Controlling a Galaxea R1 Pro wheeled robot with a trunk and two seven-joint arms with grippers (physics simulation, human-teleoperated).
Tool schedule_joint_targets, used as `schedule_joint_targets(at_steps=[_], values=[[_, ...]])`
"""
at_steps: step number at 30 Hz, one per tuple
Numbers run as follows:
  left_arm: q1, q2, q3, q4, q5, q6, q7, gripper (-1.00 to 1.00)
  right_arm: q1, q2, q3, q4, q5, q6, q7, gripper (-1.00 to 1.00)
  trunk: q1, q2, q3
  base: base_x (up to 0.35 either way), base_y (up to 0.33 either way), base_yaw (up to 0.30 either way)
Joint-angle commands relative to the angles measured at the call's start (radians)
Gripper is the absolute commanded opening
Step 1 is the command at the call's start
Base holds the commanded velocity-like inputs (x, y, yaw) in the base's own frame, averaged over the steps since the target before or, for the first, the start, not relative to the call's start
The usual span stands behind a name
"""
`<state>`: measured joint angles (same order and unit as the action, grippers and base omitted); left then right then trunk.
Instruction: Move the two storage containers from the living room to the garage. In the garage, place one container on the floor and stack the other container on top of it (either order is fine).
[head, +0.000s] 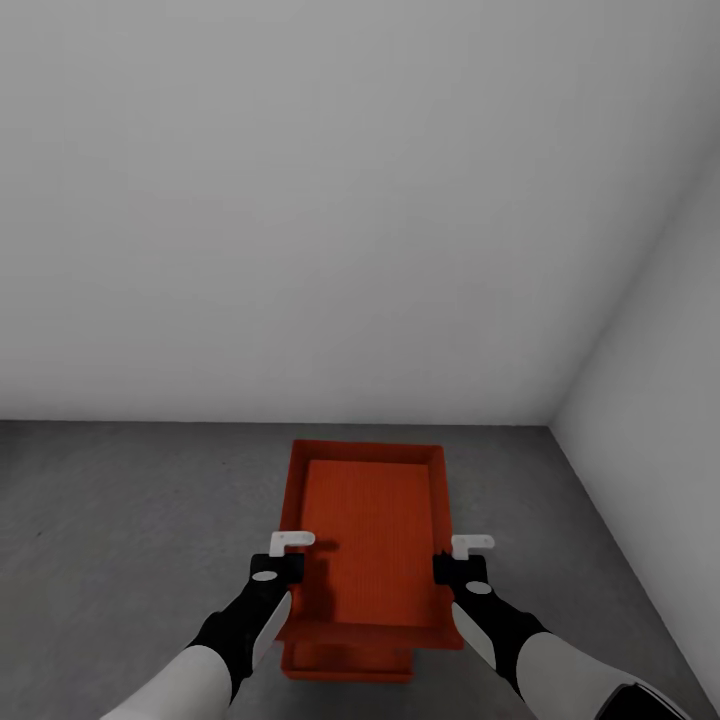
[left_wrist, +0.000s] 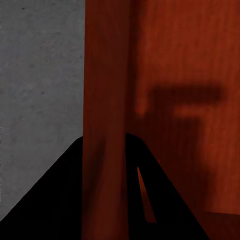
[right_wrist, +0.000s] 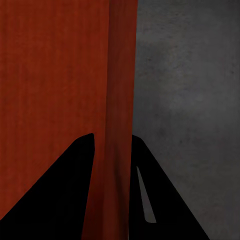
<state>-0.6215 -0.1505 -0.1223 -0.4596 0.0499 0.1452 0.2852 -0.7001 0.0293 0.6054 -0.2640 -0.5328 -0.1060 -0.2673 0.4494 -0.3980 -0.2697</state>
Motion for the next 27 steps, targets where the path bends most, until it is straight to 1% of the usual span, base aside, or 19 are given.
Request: schedule_joint_targets(at_steps=[1, 12, 18, 27], values=[[0.0, 0.002, -0.022, 0.001, 0.032, 0.059, 0.011, -1.0, -0.002, -0.002, -0.013, -0.001, 0.01, -0.007, -0.033, -1.0, 0.001, -0.002, -0.002, 0.004, 0.036, 0.0], [0.0, 0.002, -0.022, 0.001, 0.031, 0.059, 0.011, -1.0, -0.002, -0.002, -0.013, -0.001, 0.01, -0.007, -0.033, -1.0, 0.001, -0.002, -0.002, 0.001, 0.005, 0.004], [0.0, 0.002, -0.022, 0.001, 0.031, 0.058, 0.009, -1.0, -0.002, -0.001, -0.013, -0.001, 0.01, -0.007, -0.033, -1.0, 0.001, -0.002, -0.002, 0.0, 0.0, 0.14], [0.0, 0.002, -0.022, 0.001, 0.031, 0.058, 0.011, -1.0, -0.002, -0.002, -0.013, -0.001, 0.01, -0.007, -0.033, -1.0, 0.001, -0.002, -0.002, 0.0, 0.0, 0.014]])
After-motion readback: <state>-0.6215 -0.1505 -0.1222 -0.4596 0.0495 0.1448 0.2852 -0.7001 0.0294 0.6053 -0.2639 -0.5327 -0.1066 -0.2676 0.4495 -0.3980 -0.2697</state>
